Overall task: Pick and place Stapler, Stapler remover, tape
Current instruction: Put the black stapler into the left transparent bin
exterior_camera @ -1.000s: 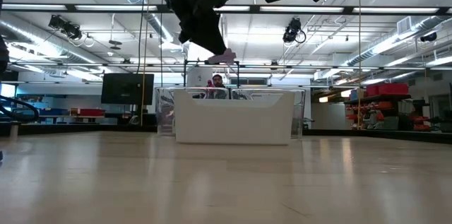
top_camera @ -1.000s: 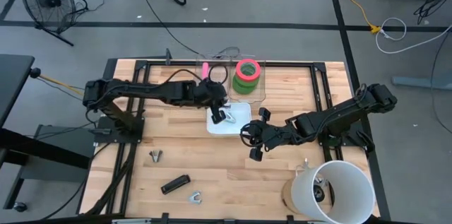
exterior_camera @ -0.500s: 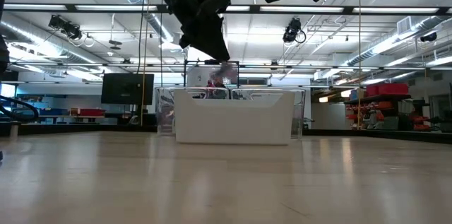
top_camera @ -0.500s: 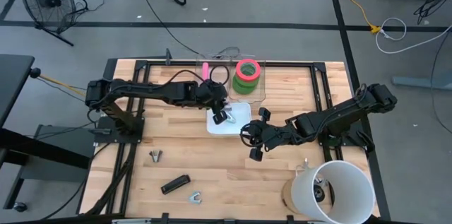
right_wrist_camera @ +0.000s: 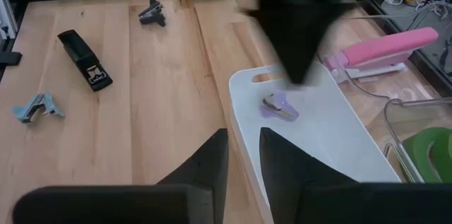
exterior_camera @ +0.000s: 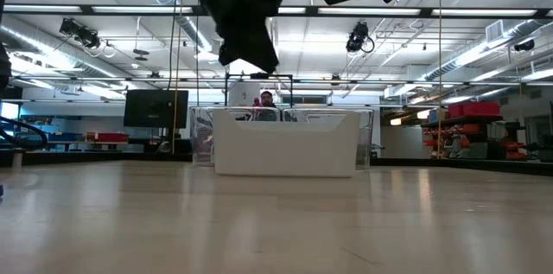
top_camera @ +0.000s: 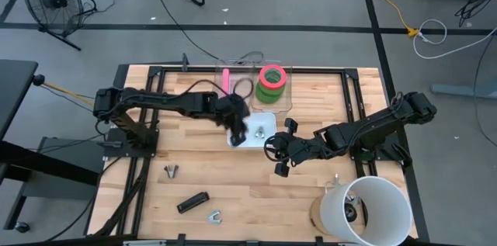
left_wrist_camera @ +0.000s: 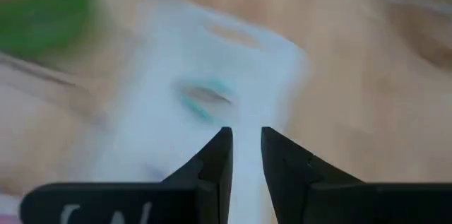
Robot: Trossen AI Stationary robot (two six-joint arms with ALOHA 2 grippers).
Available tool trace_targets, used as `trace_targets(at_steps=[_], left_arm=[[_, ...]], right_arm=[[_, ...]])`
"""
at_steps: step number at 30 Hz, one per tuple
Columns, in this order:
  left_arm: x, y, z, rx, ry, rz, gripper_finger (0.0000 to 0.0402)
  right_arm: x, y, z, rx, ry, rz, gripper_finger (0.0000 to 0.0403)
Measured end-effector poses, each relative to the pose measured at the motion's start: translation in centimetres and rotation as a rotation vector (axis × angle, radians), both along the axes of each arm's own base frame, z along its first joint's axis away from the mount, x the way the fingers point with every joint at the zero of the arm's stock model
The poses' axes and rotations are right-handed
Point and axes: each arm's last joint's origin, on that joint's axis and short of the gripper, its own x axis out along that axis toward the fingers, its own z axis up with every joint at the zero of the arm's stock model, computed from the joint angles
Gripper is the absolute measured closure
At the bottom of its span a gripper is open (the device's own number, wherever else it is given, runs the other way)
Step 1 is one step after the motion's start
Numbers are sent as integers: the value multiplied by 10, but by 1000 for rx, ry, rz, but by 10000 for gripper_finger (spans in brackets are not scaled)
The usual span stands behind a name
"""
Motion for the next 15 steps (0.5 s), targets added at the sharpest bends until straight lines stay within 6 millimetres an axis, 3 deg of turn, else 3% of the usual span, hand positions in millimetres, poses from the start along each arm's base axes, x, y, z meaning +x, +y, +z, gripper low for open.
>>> trace_targets(at_steps=[5,10,15], left_arm=[[-11,-42,-6,-206,134,-190,322],[-27,-92,-12,-224,284,-275,321],[-43,-143,-13,-207,323,-309,321]], right_arm=[[-1,-1,-6,-3,15,-2,321],[-4,-3,-19,-9,43,-6,321],[-1,-1,-15,41,-11,-1,321]])
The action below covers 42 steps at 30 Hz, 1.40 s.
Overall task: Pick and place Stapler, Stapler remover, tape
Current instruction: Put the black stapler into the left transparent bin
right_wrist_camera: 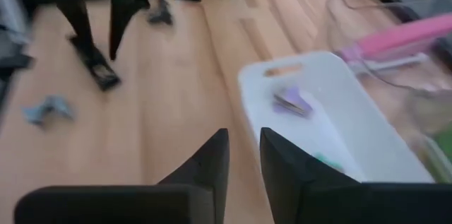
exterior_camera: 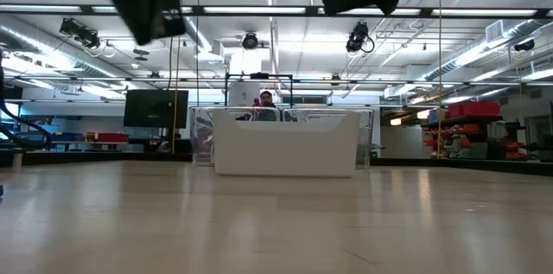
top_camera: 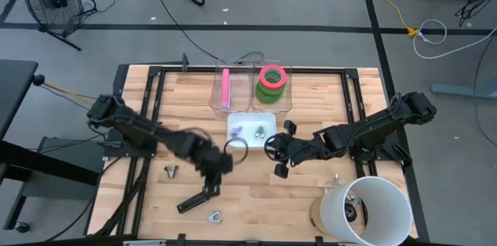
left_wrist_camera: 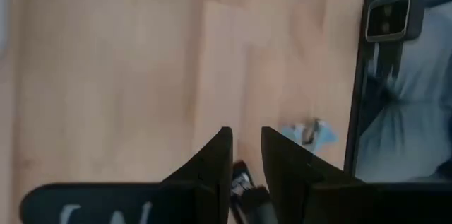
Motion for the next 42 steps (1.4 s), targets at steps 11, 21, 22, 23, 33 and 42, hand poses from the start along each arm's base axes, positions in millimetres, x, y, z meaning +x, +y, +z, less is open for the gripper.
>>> trace_targets(at_steps=[11,21,22,23,33,42], left_arm=[[-53,-77,-4,52,112,215,321],[-87,-106,-6,48,169,351,321],[-88,-108,-7,48,171,360,321],[-90,-110,-9,47,176,368,321],[-108,-113,-28,92,197,434,279],[-112,-117,-44,34,179,431,197]], right_arm=[[4,4,5,39,-47,86,321],[5,4,6,33,-59,93,321],[5,4,6,33,-59,92,321],[5,4,6,33,-59,92,321],[5,4,6,33,-58,93,321],[5,4,6,33,-57,92,321]])
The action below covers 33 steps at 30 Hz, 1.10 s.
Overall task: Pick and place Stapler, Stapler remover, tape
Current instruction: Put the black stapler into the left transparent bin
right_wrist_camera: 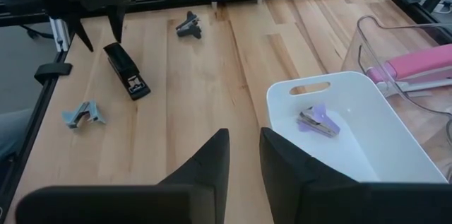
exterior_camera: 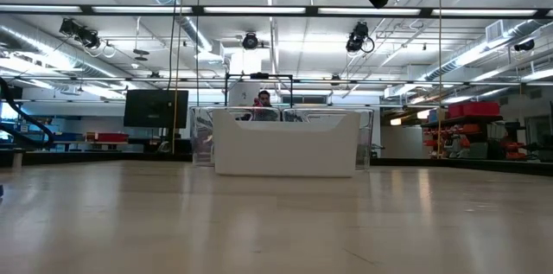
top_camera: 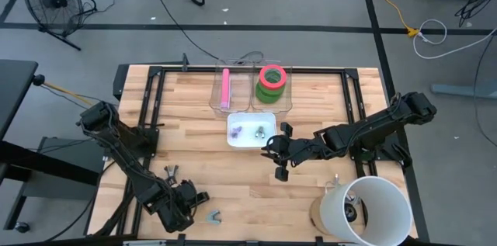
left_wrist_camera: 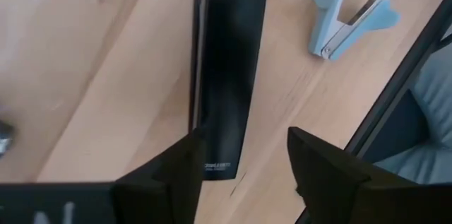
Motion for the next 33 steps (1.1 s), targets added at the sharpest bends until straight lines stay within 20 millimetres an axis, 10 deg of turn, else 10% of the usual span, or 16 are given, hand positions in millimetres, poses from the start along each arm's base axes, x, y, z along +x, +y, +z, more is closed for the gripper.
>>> trace_targets(at_steps=[33], left_arm=[[-10,8,-9,80,93,-16,179]], right_arm=[[0,0,0,1,-1,-1,321]])
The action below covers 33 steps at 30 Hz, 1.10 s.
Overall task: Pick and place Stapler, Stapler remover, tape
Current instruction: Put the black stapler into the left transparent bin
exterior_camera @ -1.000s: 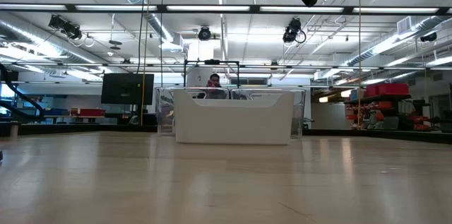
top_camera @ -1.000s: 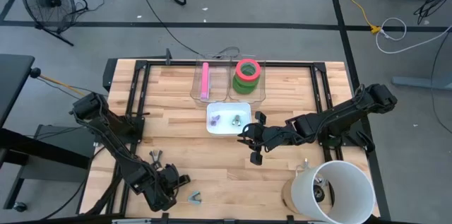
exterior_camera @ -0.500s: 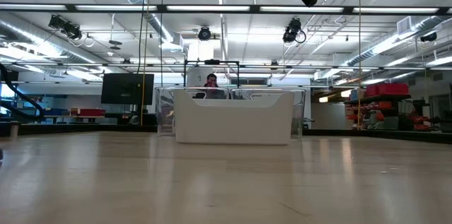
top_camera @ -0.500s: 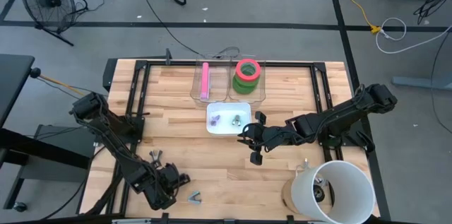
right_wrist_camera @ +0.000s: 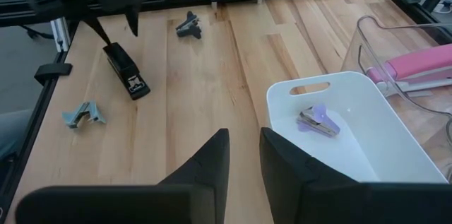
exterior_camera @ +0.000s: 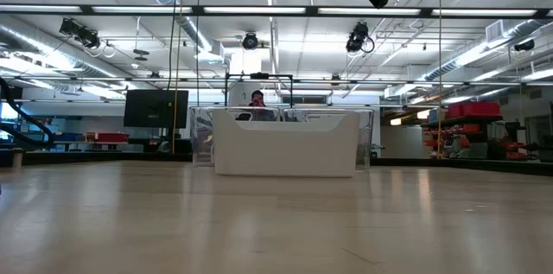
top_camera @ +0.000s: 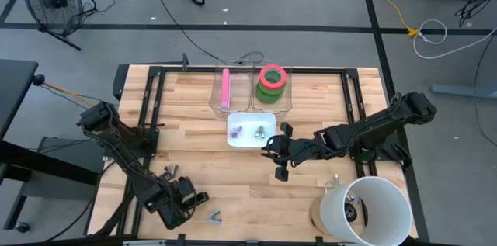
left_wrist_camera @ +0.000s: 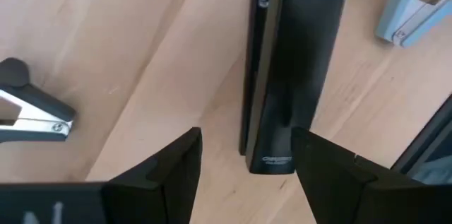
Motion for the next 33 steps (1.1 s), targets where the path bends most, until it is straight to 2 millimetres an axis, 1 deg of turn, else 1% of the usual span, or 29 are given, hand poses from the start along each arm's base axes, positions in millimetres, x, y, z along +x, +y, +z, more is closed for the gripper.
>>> trace_targets(at_steps=[3,7,9,15,19,21,22,25,26,33], left_arm=[[0,-1,0,-8,-4,3,179],[3,-7,0,-54,-36,-23,179],[4,-9,-6,-43,-16,-39,179],[6,-16,-32,0,66,-51,179],[8,-18,-44,29,83,-59,181],[9,-19,-48,39,85,-59,191],[10,-20,-49,39,84,-60,204],[11,-21,-49,29,73,-64,263],[12,-21,-48,22,68,-65,268],[16,-24,-44,1,24,-68,268]], right_arm=[[0,0,0,0,0,0,321],[0,0,0,0,0,0,321],[0,0,0,0,0,0,321],[0,0,0,0,1,0,321],[0,0,0,0,1,0,321],[0,0,0,0,1,0,321],[0,0,0,0,1,0,321],[0,0,0,0,1,0,321],[0,0,0,0,1,0,321],[0,0,0,0,2,0,321]])
